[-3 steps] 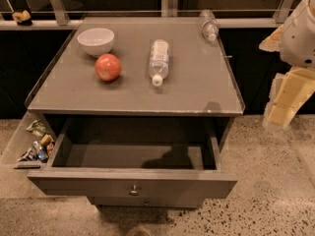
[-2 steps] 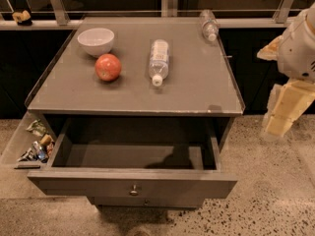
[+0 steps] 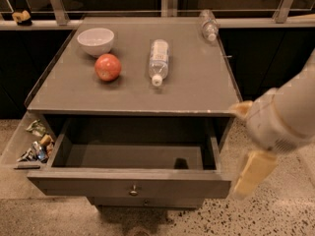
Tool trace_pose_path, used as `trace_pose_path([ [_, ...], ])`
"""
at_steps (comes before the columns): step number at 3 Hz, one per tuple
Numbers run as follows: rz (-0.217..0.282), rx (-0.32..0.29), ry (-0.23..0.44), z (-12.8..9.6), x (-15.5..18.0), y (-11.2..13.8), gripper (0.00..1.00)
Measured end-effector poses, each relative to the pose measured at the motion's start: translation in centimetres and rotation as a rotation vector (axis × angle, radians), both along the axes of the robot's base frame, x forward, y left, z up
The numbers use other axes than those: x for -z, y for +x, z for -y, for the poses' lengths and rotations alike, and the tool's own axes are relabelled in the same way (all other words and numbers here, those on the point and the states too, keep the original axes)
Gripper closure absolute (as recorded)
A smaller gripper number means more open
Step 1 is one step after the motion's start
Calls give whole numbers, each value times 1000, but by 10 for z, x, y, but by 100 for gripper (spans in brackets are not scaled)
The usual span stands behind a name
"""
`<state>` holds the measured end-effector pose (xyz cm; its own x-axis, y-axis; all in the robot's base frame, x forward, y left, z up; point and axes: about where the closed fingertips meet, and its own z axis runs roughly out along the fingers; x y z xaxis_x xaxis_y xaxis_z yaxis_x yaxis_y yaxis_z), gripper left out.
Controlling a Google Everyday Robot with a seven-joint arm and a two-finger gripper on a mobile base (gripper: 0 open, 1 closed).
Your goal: Close top drawer
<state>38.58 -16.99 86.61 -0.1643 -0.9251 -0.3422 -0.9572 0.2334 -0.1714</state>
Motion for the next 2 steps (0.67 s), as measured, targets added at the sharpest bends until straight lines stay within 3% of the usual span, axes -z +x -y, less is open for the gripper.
trace_pose_path([
  [1,-119,-1,35,-21,77,-34,0],
  [2,-283,3,23,-31,155,-83,0],
])
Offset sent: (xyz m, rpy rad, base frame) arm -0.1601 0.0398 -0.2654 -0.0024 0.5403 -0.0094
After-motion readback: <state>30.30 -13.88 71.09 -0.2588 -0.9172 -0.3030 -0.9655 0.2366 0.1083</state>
